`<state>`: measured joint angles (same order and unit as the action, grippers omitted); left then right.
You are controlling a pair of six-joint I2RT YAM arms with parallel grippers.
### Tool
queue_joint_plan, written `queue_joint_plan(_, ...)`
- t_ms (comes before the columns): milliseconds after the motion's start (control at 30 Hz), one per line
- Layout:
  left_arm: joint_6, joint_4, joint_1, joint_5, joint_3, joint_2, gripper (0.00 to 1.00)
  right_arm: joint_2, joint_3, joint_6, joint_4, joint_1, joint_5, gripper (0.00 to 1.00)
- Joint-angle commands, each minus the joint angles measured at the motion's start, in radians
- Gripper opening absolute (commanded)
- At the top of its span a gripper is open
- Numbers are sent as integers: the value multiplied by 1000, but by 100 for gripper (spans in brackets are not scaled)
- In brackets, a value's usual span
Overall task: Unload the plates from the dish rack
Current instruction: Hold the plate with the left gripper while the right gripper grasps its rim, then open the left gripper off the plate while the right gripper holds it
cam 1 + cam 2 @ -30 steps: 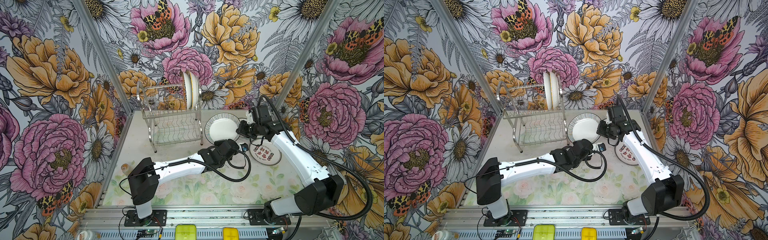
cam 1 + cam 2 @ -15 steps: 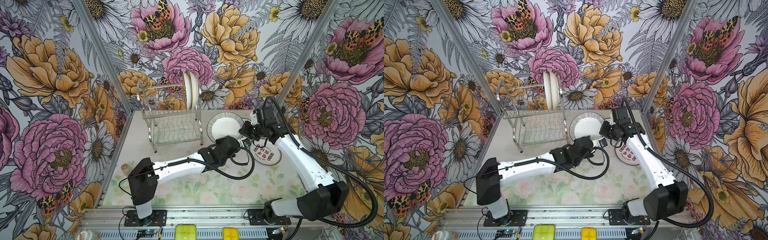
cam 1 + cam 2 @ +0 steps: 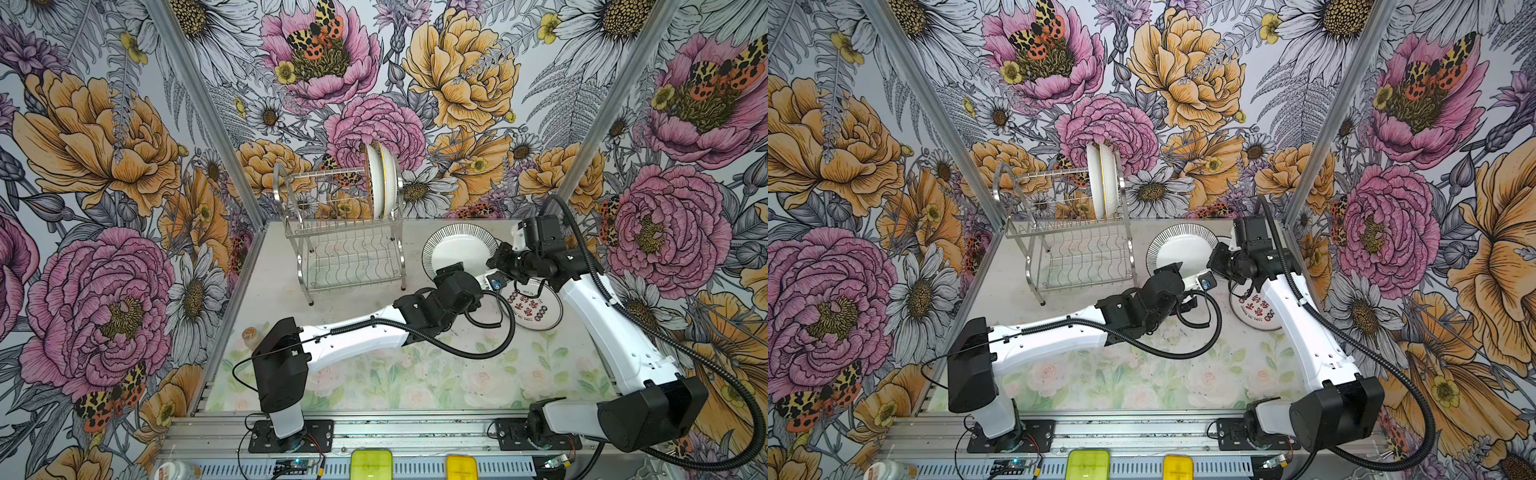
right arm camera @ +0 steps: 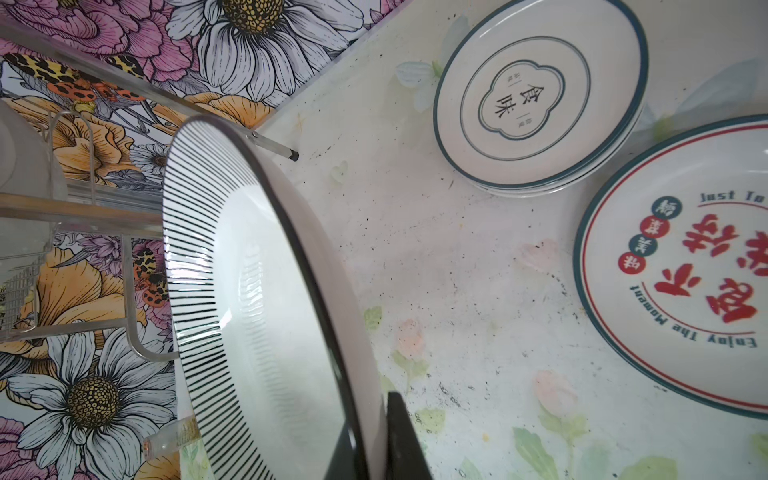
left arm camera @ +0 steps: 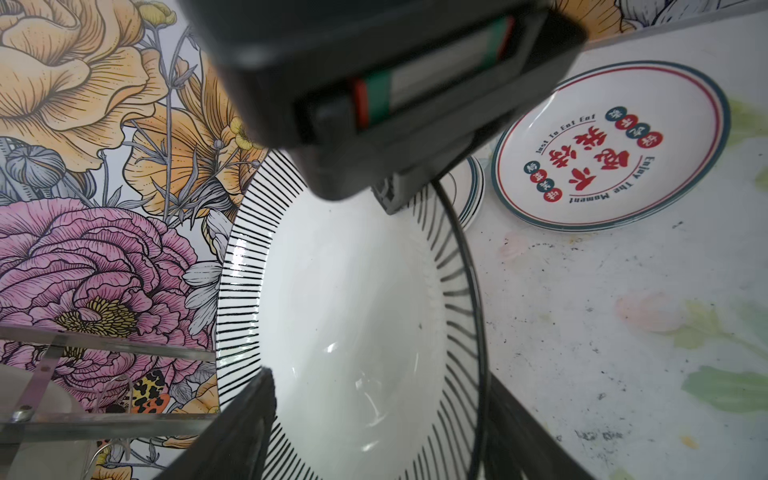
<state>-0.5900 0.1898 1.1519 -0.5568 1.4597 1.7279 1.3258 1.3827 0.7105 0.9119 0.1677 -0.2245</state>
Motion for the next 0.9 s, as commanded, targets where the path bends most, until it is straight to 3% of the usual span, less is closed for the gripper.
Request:
queue_joint_plan(0,33,-44,15,23,35,-70,78,-44,30,13,-76,-19,-7,0)
queue_joint_plan(67,33,-44,23,21,36,-78,85,-40,36,14,-76,-26,-9,0)
queue_joint_plan(300,58,-52,37,52,10,-130,94,-17,61,15,-82,-56,-9,0)
queue_joint_plan(600,116,-34,30,61,-42,-238,99,24,60,24,-118,-88,-28,0)
queue_joint_plan(867,308,30,-50,130,-113,-417,99,56,-17,59,-192,-93,-85,0)
